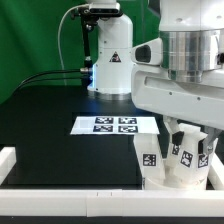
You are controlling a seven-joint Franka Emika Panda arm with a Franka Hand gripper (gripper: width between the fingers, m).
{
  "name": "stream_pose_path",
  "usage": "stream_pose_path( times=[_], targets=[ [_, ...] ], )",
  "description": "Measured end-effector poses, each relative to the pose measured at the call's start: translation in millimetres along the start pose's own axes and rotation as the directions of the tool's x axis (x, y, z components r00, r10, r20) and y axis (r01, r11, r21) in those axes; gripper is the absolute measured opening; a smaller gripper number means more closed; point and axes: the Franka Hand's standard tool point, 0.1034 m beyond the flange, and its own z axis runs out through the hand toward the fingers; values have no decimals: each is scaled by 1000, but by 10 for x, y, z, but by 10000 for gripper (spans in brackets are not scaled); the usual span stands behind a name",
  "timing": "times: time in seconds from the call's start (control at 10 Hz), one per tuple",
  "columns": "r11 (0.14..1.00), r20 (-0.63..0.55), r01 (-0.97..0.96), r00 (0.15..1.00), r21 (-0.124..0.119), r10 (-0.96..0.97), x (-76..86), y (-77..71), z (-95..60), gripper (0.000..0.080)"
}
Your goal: Assemble stool
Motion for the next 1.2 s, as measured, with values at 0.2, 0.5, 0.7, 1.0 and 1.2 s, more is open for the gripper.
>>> stream_pose_path(
  times=[0.2,0.5,0.7,1.0,1.2],
  targets=[
    [1000,0,-28,1000,0,28,0,0,1,338],
    [894,26,-448,894,31,447,-24,-66,-6,338],
    [712,40,-699,714,67,699,-66,-88,22,340],
    [568,54,-821,571,59,819,-72,-92,25,340],
    [325,81,-945,327,37,941,-107,-118,34,340]
  ],
)
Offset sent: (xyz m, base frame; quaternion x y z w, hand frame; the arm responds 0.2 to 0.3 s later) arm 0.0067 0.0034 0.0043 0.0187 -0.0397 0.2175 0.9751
